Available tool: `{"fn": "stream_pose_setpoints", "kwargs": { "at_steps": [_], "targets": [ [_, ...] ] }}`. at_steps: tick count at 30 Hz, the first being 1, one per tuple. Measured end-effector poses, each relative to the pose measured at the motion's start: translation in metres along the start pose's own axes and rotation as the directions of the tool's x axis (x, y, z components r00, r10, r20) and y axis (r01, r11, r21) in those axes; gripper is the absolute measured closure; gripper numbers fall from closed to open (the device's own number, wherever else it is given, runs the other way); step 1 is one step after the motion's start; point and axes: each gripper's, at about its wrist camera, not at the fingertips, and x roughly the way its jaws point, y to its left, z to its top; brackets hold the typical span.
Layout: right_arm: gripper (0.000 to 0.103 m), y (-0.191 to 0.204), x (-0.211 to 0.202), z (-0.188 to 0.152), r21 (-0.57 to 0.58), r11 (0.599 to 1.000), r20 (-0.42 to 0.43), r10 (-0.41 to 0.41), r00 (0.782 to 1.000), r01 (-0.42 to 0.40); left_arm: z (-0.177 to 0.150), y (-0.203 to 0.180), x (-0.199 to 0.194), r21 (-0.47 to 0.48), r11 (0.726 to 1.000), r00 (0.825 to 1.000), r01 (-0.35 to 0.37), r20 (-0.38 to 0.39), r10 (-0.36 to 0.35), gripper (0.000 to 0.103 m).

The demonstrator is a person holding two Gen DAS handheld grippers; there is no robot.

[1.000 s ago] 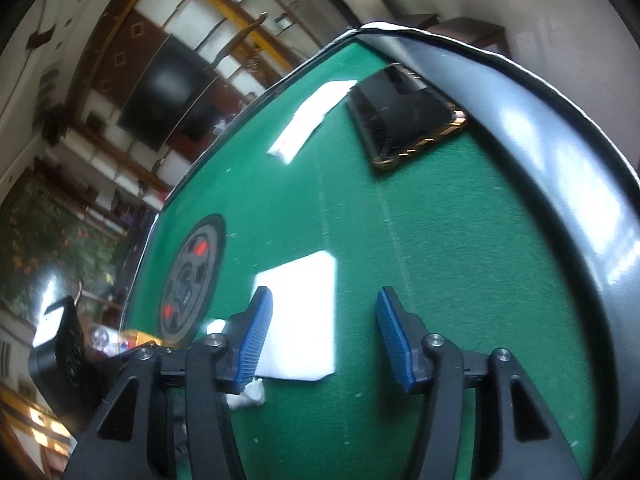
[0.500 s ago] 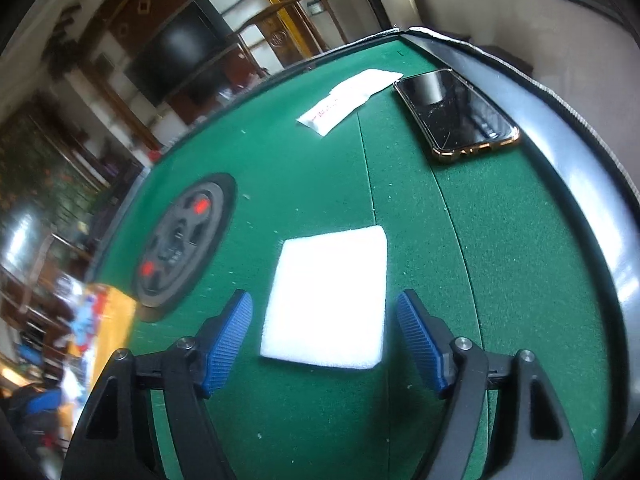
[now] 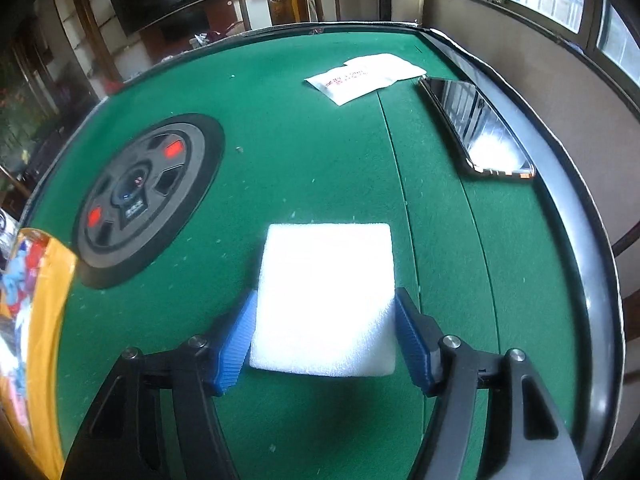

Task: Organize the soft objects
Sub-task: 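Grasp white foam sheet with right gripper while left gripper grasps crumpled white towel, then carry white towel with left gripper while right gripper carries foam sheet over box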

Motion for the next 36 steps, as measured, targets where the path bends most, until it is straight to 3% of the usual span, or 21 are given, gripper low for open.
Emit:
{"fn": "stream_pose_setpoints", "kwargs": {
  "at_steps": [2, 5, 8, 13, 18, 19, 20, 21, 23, 31, 36],
  "targets": [
    [0.042, -0.001, -0.009, -0.006, 0.011, 1.0, 0.01, 0.013, 1.0, -0.013, 0.003, -0.02, 0.033, 0.019, 0.998, 0.997, 0.054, -0.056, -0.052, 0.028],
    [0.042, -0.009, -0.025, -0.019, 0.03, 0.998, 0.023, 0.063, 0.998, -0.064, 0.007, -0.036, 0.09, -0.009, 0.998, 0.986, 0.057, -0.154, -0.057, 0.028],
    [0.042, -0.019, -0.042, -0.032, 0.042, 0.993, 0.03, 0.105, 0.994, -0.107, 0.006, -0.045, 0.135, -0.006, 1.0, 0.975, -0.018, -0.222, 0.016, 0.029],
    [0.042, -0.034, -0.065, -0.049, 0.057, 0.984, 0.058, 0.167, 0.984, -0.17, 0.0, -0.065, 0.172, 0.076, 0.993, 0.965, -0.085, -0.242, 0.101, 0.029],
    [0.042, -0.037, -0.072, -0.059, 0.062, 0.972, 0.072, 0.221, 0.973, -0.225, -0.016, -0.086, 0.192, 0.237, 0.95, 0.941, -0.203, -0.22, 0.256, 0.027],
    [0.042, -0.036, -0.072, -0.06, 0.059, 0.971, 0.074, 0.228, 0.971, -0.232, -0.016, -0.086, 0.19, 0.236, 0.952, 0.945, -0.195, -0.215, 0.247, 0.029],
    [0.042, -0.034, -0.073, -0.062, 0.054, 0.97, 0.077, 0.234, 0.969, -0.239, -0.014, -0.083, 0.187, 0.22, 0.959, 0.95, -0.18, -0.214, 0.228, 0.046],
    [0.042, -0.031, -0.074, -0.064, 0.049, 0.969, 0.081, 0.238, 0.968, -0.242, -0.011, -0.077, 0.183, 0.192, 0.967, 0.955, -0.165, -0.215, 0.205, 0.069],
    [0.042, -0.026, -0.078, -0.068, 0.039, 0.969, 0.084, 0.242, 0.967, -0.246, -0.004, -0.061, 0.171, 0.106, 0.988, 0.965, -0.11, -0.227, 0.132, 0.088],
    [0.042, 0.008, -0.089, -0.073, -0.019, 0.963, 0.086, 0.269, 0.959, -0.268, -0.004, -0.006, 0.09, -0.104, 0.994, 0.994, -0.019, -0.11, 0.008, 0.088],
    [0.042, 0.05, -0.099, -0.072, -0.096, 0.948, 0.077, 0.311, 0.947, -0.304, -0.009, 0.036, 0.013, -0.204, 0.979, 1.0, -0.022, 0.012, 0.024, 0.088]
  ]
}}
